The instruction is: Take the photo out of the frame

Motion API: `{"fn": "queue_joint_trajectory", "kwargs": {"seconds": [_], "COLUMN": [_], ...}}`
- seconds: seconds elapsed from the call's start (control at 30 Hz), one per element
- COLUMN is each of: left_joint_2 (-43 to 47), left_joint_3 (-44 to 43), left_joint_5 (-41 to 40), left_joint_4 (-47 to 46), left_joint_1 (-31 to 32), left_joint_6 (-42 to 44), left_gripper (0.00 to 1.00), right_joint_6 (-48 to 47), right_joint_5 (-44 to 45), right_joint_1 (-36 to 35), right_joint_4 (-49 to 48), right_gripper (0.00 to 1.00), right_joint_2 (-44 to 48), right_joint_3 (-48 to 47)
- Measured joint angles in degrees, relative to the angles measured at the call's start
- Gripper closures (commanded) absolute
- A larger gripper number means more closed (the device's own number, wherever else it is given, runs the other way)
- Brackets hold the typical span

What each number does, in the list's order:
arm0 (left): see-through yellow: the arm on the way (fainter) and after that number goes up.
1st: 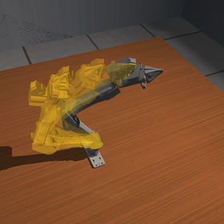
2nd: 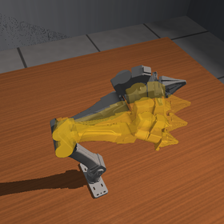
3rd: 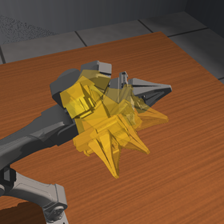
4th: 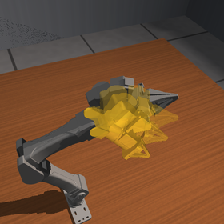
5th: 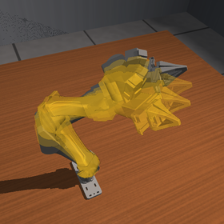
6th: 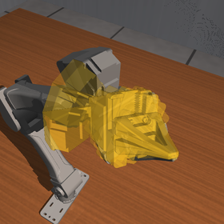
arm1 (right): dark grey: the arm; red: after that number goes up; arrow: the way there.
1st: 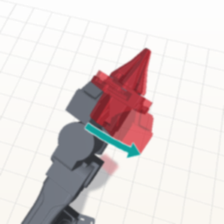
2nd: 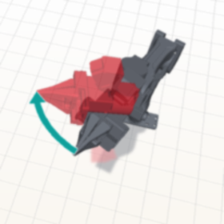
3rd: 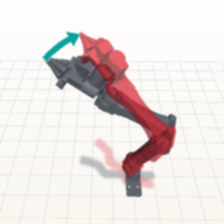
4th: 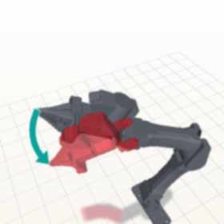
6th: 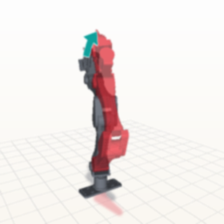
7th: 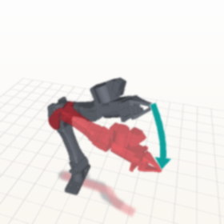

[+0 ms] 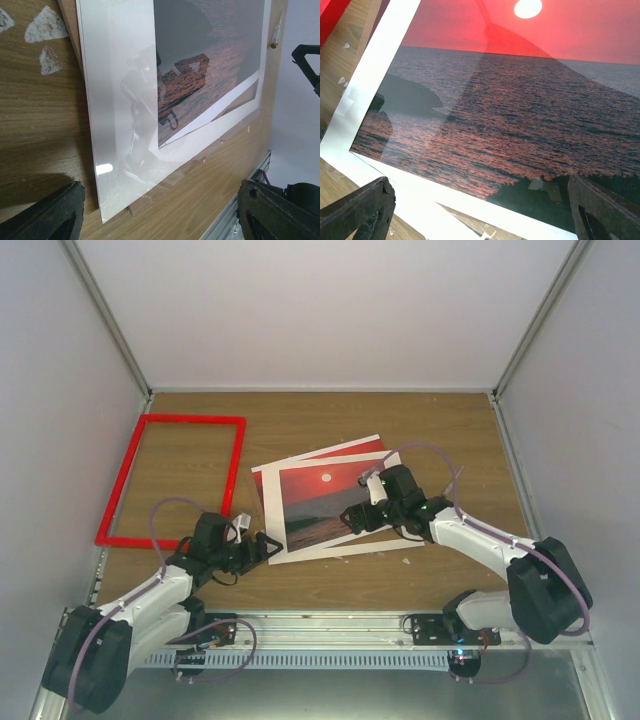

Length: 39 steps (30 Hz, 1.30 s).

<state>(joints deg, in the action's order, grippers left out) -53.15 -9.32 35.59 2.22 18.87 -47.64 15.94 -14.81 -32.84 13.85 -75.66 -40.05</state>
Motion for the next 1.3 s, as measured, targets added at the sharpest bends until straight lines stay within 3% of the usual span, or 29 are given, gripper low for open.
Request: {"fn": "queue_joint_trajectory", "kwargs": {"seconds": [0.33,0.73,1.3], "left_joint_2": [-2.4,-1.8,-2.4], "left_joint_3": [0.9,1.9,2.2], "left_joint_5": [1.8,2.5,4.3], "left_joint_4": [-4.3,-5.1,-10.4], "left_joint_1": [-0.3,-0.3,0.4], "left_joint_6": [-0.7,-1.8,-5.8], "left_gripper": [0.21,0.48,0.61], "right_joint_6": [0.0,-0.5,-7.7], "right_joint_5": [0.9,1.5,4.9], "right_joint_1": [-2.2,-6.7,-17.4], "right_joint_4": [-1.0,-1.7,-6.1], "right_gripper": [0.05,0.05,0.05], "right_joint_2": [-0.3,-2.2,-3.1], "right_joint_3": [0.0,-0.6,-1.9]}}
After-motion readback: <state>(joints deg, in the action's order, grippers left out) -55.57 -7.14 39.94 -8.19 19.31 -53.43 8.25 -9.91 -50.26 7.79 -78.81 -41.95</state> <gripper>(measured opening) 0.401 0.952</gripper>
